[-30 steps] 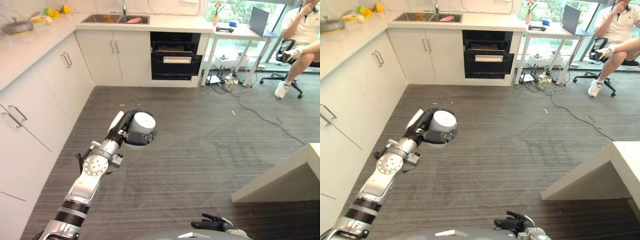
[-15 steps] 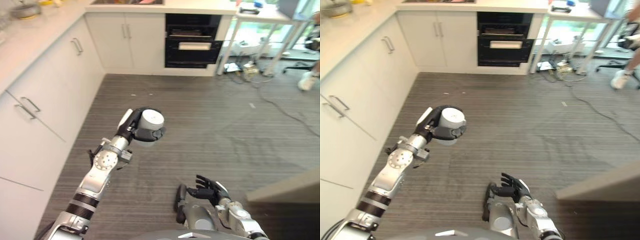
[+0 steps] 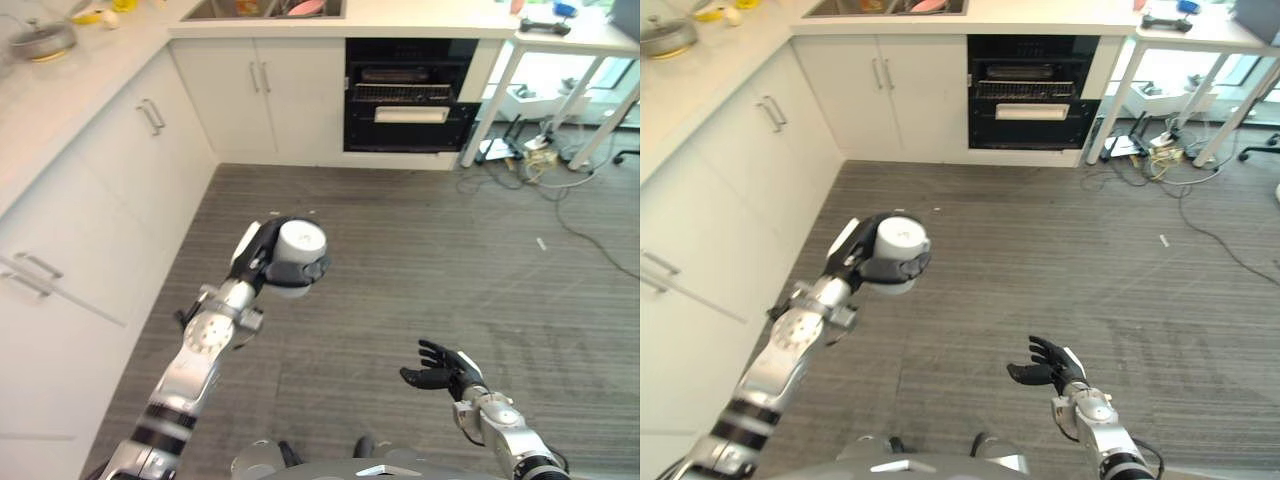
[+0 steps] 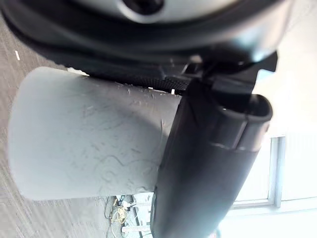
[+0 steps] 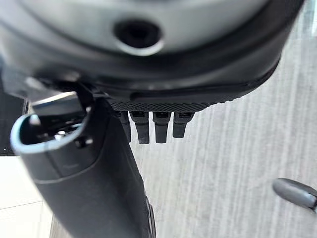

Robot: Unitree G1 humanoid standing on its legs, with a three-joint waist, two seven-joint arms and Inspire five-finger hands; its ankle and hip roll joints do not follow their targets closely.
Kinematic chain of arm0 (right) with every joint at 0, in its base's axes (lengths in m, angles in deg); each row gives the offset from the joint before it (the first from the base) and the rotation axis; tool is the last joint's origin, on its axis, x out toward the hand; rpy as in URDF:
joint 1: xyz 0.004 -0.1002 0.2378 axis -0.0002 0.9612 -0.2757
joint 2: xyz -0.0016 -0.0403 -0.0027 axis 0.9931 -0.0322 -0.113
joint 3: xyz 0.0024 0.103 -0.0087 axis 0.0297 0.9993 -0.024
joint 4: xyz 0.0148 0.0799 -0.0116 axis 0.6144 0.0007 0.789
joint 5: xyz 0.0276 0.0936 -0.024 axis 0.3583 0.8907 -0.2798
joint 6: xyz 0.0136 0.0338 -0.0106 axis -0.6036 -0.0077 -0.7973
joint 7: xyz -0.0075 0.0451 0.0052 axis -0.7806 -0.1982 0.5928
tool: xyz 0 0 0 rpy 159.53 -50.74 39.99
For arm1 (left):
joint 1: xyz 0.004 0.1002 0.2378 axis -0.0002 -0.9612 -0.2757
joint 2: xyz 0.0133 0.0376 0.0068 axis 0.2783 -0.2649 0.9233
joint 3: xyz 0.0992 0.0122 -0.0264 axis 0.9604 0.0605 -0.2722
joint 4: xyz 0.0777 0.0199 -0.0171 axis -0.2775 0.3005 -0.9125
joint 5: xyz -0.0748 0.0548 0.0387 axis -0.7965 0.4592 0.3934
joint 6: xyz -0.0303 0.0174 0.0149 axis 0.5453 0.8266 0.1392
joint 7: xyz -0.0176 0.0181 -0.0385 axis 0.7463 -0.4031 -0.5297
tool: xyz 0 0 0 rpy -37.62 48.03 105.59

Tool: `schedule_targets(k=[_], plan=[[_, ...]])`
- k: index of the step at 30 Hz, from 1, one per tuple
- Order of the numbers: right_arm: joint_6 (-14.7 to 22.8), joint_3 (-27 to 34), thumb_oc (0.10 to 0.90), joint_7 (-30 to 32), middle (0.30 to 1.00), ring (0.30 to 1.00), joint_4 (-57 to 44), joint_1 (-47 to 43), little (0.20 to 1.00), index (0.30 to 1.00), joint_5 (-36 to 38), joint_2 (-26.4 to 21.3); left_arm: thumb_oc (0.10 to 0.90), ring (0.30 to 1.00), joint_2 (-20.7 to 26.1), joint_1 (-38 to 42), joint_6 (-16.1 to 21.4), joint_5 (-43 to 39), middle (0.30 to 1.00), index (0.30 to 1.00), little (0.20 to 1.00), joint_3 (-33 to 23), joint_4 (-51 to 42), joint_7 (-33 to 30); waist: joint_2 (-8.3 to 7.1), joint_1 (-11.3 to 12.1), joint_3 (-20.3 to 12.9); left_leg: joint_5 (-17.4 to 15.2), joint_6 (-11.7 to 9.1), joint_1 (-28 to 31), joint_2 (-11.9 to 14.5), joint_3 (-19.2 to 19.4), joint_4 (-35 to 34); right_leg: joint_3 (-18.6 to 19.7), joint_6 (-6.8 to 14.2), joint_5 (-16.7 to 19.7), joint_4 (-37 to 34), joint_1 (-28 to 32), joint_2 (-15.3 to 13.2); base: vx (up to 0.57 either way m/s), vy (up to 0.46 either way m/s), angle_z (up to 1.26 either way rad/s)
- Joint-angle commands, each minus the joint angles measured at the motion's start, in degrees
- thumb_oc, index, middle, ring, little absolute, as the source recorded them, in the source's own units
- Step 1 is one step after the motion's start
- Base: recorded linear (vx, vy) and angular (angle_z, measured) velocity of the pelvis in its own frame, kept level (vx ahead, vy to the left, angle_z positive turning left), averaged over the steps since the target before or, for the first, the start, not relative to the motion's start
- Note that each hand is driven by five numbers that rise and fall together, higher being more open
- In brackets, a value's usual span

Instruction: Place the dishes in the dishwasher.

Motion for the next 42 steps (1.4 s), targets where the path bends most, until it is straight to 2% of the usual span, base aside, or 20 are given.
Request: schedule_targets(k=[1, 4, 7, 8, 9, 10, 11, 12, 13, 17, 19, 20, 24, 26, 30, 32, 35, 39, 40, 42], plan=[[3.5, -2.0, 0.800, -1.0, 0.900, 0.900, -2.0, -1.5, 0.900, 0.900, -0.9, -2.6, 0.400, 0.300, -0.2, 1.4, 5.4, -2.5, 0.300, 0.300, 0.300, -5.3, -5.2, -2.3, 2.78, 1.3, -0.2, 8.2, -2.7, 6.1, 5.2, -4.0, -9.3, -5.2, 5.8, -4.4, 2.9, -0.8, -3.7, 0.48, 0.120, -0.68], [3.7, -1.5, 0.800, -1.1, 0.900, 0.900, -2.4, -1.4, 0.900, 0.900, -1.1, -3.1, 0.400, 0.300, -0.3, -0.6, 5.7, -2.2, 0.300, 0.300, 0.300, -7.2, -5.5, -2.3, 2.96, 1.4, 0.4, 11.7, -4.8, 5.0, 10.6, -2.1, -13.5, -4.0, 7.6, -5.5, 1.9, 3.1, -5.3, 0.46, 0.109, -0.92], [3.5, -1.1, 0.800, -2.0, 0.900, 0.900, -3.0, -0.1, 0.900, 0.900, -1.8, -3.0, 0.400, 0.300, -0.1, -3.0, 5.1, -1.7, 0.300, 0.300, 0.300, -8.8, -6.9, -1.8, 4.84, 2.3, -1.1, 13.2, -5.9, 7.1, 10.5, -0.6, -13.7, -2.4, 8.5, -7.9, 3.5, 5.7, -4.9, 0.70, 0.199, -0.69], [3.1, 0.4, 0.800, -2.5, 0.900, 0.900, -2.9, 0.9, 0.900, 0.900, -2.8, -2.6, 0.400, 0.300, 0.2, -2.6, 4.5, -0.9, 0.300, 0.300, 0.300, -7.7, -7.4, -0.9, 5.19, 3.1, -3.0, 13.2, -4.9, 7.1, 7.2, -1.5, -13.4, -2.1, 10.5, -5.8, 10.9, 7.0, -9.8, 0.59, 0.244, -0.62], [3.1, 0.6, 0.800, -2.6, 0.900, 0.900, -3.0, 1.0, 0.900, 0.900, -2.9, -2.5, 0.400, 0.300, 0.3, -2.5, 4.4, -0.8, 0.300, 0.300, 0.300, -7.6, -7.4, -1.0, 4.83, 3.4, -3.2, 13.0, -4.6, 7.2, 6.7, -1.3, -13.4, -2.0, 10.9, -6.1, 11.6, 6.6, -10.5, 0.75, 0.347, -0.52], [3.1, 1.2, 0.800, -2.4, 0.900, 0.900, -2.6, 1.3, 0.900, 0.900, -2.2, -2.2, 0.400, 0.300, 0.4, -1.6, 4.3, -0.4, 0.300, 0.300, 0.300, -6.7, -7.0, -0.8, 4.54, 3.1, -3.3, 12.2, -3.4, 7.7, 4.4, -0.7, -13.4, -2.4, 12.3, -1.1, 17.8, 5.3, -13.6, 0.45, 0.377, -0.24], [3.4, 2.8, 0.800, -1.9, 0.900, 0.900, -3.4, 1.9, 0.900, 0.900, -0.6, -1.3, 0.400, 0.300, 1.0, 0.6, 4.0, 1.6, 0.300, 0.300, 0.300, -4.4, -6.5, -0.6, 3.98, 1.4, -2.8, 9.2, 0.4, 10.2, -0.5, -0.6, -13.8, -0.1, 14.1, 9.8, 32.8, -0.8, -19.0, 0.44, 0.392, -0.11], [3.3, 3.0, 0.800, -1.9, 0.900, 0.900, -3.5, 1.9, 0.900, 0.900, -0.6, -1.2, 0.400, 0.300, 1.1, 0.9, 4.0, 1.7, 0.300, 0.300, 0.300, -4.2, -6.3, -0.6, 3.37, 1.9, -2.9, 8.8, 1.0, 10.1, -1.5, 0.0, -13.8, 1.1, 14.7, 9.6, 34.2, -2.1, -20.2, 0.52, 0.485, 0.38], [3.7, 2.6, 0.800, -1.9, 0.900, 0.900, -5.6, 1.3, 0.900, 0.900, -1.2, -1.2, 0.400, 0.300, 2.5, 3.2, 4.6, 3.8, 0.300, 0.300, 0.300, -2.6, -6.5, -0.7, 3.85, -0.2, -1.7, 5.8, 4.3, 13.0, -4.0, -1.1, -14.3, 4.2, 15.3, 14.9, 45.5, -7.9, -21.4, 0.22, 0.241, 0.59], [3.4, 2.7, 0.800, -1.2, 0.900, 0.900, -9.1, 0.7, 0.900, 0.900, -1.9, -1.7, 0.400, 0.300, 1.7, 5.6, 4.3, 3.9, 0.300, 0.300, 0.300, -1.3, -5.6, -1.4, 4.10, -2.0, -1.2, 1.6, 7.0, 14.8, -7.4, -0.5, -14.3, 3.5, 15.4, 12.1, 50.2, -15.6, -22.4, 0.41, 0.179, 0.29], [4.2, 3.3, 0.800, -1.0, 0.900, 0.900, -13.1, 0.7, 0.900, 0.900, -1.6, -2.8, 0.400, 0.300, 0.2, 6.3, 5.2, 3.1, 0.300, 0.300, 0.300, -0.7, -5.9, -1.9, 4.59, -4.4, -0.9, -0.4, 6.7, 17.4, -9.1, -0.7, -14.3, 0.1, 13.5, 5.1, 39.6, -20.7, -16.0, 0.46, -0.039, -0.06], [4.1, 3.3, 0.800, -1.0, 0.900, 0.900, -13.2, 0.8, 0.900, 0.900, -1.5, -2.9, 0.400, 0.300, 0.2, 6.3, 5.3, 3.1, 0.300, 0.300, 0.300, -0.7, -5.8, -1.9, 5.00, -4.5, -0.9, -0.5, 6.6, 17.4, -8.6, -0.7, -14.3, -0.3, 13.3, 5.2, 38.9, -20.3, -15.4, 0.47, -0.123, -0.19], [5.1, 2.7, 0.800, 0.5, 0.900, 0.900, -17.1, -1.9, 0.900, 0.900, -2.5, -4.6, 0.400, 0.300, -0.9, 8.9, 5.6, 2.2, 0.300, 0.300, 0.300, -0.2, -4.8, -2.5, 3.57, -4.4, -1.9, -3.9, 4.6, 20.8, -10.6, -0.3, -14.3, -14.8, 11.6, 6.2, 8.0, -22.6, -7.6, 0.36, -0.200, -0.18], [5.5, 2.1, 0.800, 0.4, 0.900, 0.900, -18.3, -1.9, 0.900, 0.900, -2.7, -4.1, 0.400, 0.300, -2.2, 11.3, 5.3, 2.4, 0.300, 0.300, 0.300, 0.4, -4.0, -2.6, 2.29, -4.2, -2.6, -6.3, 4.9, 22.6, -12.7, 0.2, -14.3, -20.4, 11.4, 6.9, 4.9, -25.3, -8.5, 0.39, -0.191, -0.01], [5.6, 1.3, 0.800, 0.5, 0.900, 0.900, -19.1, 0.2, 0.900, 0.900, -2.5, -4.5, 0.400, 0.300, -5.3, 12.4, 5.1, 1.8, 0.300, 0.300, 0.300, 3.5, -2.4, -1.6, 2.12, -5.2, -4.4, -11.0, 6.8, 25.5, -16.9, -4.6, -8.6, -18.2, 7.0, 4.0, 4.1, -23.0, -5.0, 0.59, -0.204, 0.49], [5.5, 1.4, 0.800, 0.9, 0.900, 0.900, -18.5, 1.3, 0.900, 0.900, -1.9, -4.9, 0.400, 0.300, -6.5, 12.8, 5.2, 0.7, 0.300, 0.300, 0.300, 4.7, -2.2, -1.5, 2.53, -4.9, -4.3, -7.6, 3.3, 22.8, -15.6, -6.0, 5.0, -16.6, 5.5, 3.7, 2.6, -17.4, -3.3, 0.70, -0.309, 0.52], [5.5, 1.7, 0.800, 1.6, 0.900, 0.900, -17.9, 1.6, 0.900, 0.900, -1.1, -5.5, 0.400, 0.300, -5.0, 12.0, 6.0, 0.1, 0.300, 0.300, 0.300, 4.0, -3.1, -2.3, 1.16, -2.6, -2.3, 1.8, -8.3, 14.7, -9.9, -3.1, 27.2, -17.0, 3.3, 3.6, 2.1, -10.0, -2.2, 0.63, -0.339, 0.14], [5.0, 1.3, 0.800, 1.9, 0.900, 0.900, -17.2, 1.1, 0.900, 0.900, -1.4, -6.3, 0.400, 0.300, -5.1, 10.7, 5.4, -0.1, 0.300, 0.300, 0.300, 3.4, -2.7, -2.8, 1.37, -1.2, -1.7, 1.1, -7.4, 10.9, -4.1, 0.5, 27.5, -18.3, 2.1, 1.8, 0.7, -7.0, -1.7, 0.38, -0.157, -0.20], [5.0, 1.1, 0.800, 1.7, 0.900, 0.900, -17.0, 0.6, 0.900, 0.900, -1.7, -6.5, 0.400, 0.300, -5.5, 8.9, 4.9, 0.0, 0.300, 0.300, 0.300, 3.0, -3.0, -2.6, 2.78, -0.8, -1.6, -1.9, -4.8, 10.9, -2.3, 0.8, 16.5, -19.0, 3.6, 1.4, 0.7, -7.3, -3.0, 0.29, 0.075, 0.04], [4.9, 1.1, 0.800, 1.7, 0.900, 0.900, -16.8, 0.3, 0.900, 0.900, -2.1, -6.7, 0.400, 0.300, -5.5, 8.0, 4.8, 0.1, 0.300, 0.300, 0.300, 2.6, -3.2, -2.3, 2.79, -0.8, -1.8, -2.1, -3.6, 10.3, -0.3, 1.2, 10.6, -19.0, 4.5, 0.9, 0.7, -6.8, -4.7, 0.28, 0.195, -0.08]])
